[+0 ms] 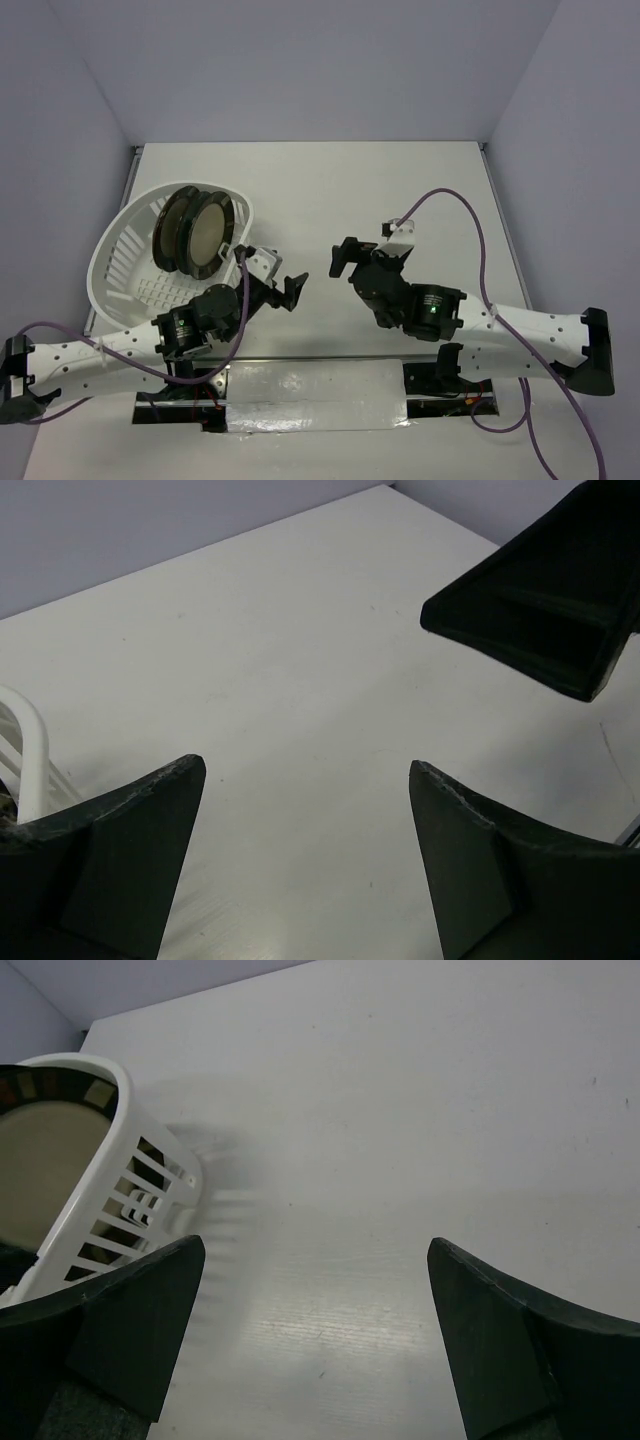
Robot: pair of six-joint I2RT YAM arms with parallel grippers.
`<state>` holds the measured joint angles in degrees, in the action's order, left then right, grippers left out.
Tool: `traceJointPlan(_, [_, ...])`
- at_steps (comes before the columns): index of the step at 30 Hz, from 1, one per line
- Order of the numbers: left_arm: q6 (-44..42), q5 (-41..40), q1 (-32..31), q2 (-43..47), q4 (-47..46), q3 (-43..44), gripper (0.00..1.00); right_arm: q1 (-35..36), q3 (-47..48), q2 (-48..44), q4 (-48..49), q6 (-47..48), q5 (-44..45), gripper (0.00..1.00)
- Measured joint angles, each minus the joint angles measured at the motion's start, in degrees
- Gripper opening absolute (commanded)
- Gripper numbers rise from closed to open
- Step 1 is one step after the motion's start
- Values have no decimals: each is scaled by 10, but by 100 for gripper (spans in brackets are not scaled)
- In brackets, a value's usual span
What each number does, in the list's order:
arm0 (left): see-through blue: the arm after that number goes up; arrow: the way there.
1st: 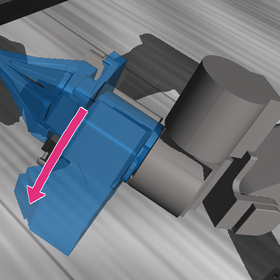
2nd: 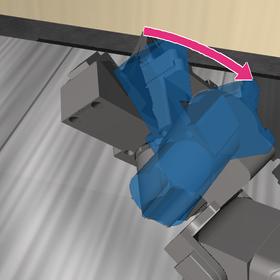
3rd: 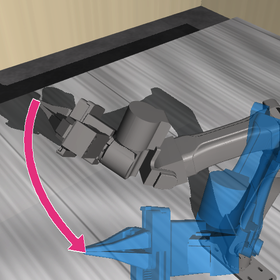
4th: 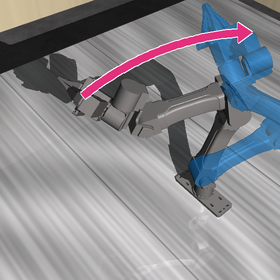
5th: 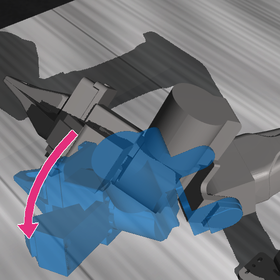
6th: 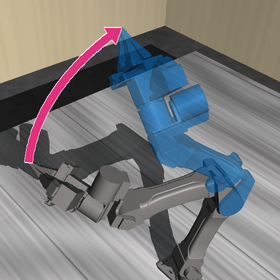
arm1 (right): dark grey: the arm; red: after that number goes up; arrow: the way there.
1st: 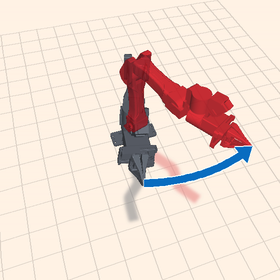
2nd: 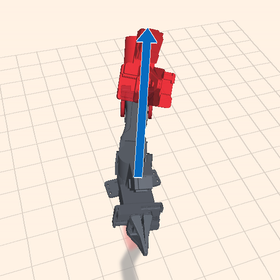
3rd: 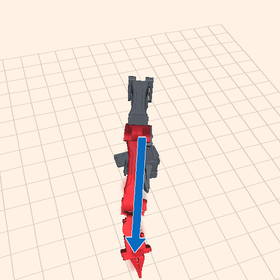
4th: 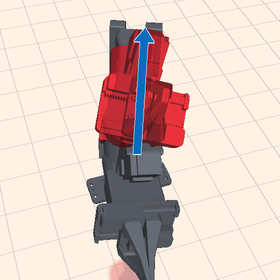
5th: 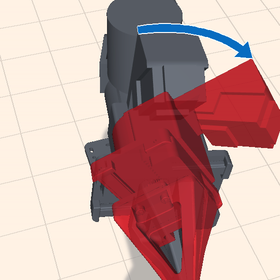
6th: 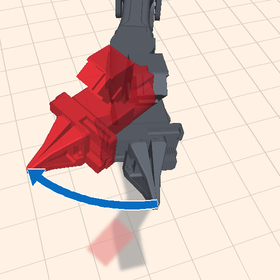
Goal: Unload the plates from the dish rack
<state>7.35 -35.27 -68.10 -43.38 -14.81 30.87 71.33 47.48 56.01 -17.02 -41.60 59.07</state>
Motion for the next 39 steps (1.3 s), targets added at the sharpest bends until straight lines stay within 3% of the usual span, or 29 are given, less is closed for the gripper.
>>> traceJointPlan(4, [-13,-24,0,-16,15,11,79,0,-3,-17,4,7,0,100])
traceJointPlan(12, [-23,-133,32,-83,96,164,79,0,-24,-42,25,41,4,97])
traceJointPlan(14, [-13,-117,81,-126,142,226,77,0,-27,-46,29,51,5,97])
traceJointPlan(17, [9,-89,167,-208,230,335,61,0,-49,-71,61,75,4,97])
traceJointPlan(20, [17,-95,201,-269,311,411,59,0,-82,-106,95,99,2,96])
traceJointPlan(24, [16,-107,217,-281,388,433,56,0,-101,-143,127,123,-10,94])
traceJointPlan(26, [16,-84,250,-282,427,448,55,0,-111,-159,146,131,-12,94])
traceJointPlan(28, [16,-62,296,-285,455,466,60,0,-115,-167,154,139,-13,94])
traceJointPlan(29, [16,-53,321,-287,467,474,62,0,-115,-167,160,142,-15,94])
traceJointPlan(32, [14,-24,377,-300,509,498,58,0,-115,-158,166,145,-15,94])
traceJointPlan(39, [-4,32,433,-330,581,502,55,0,-110,-114,158,144,-24,94])
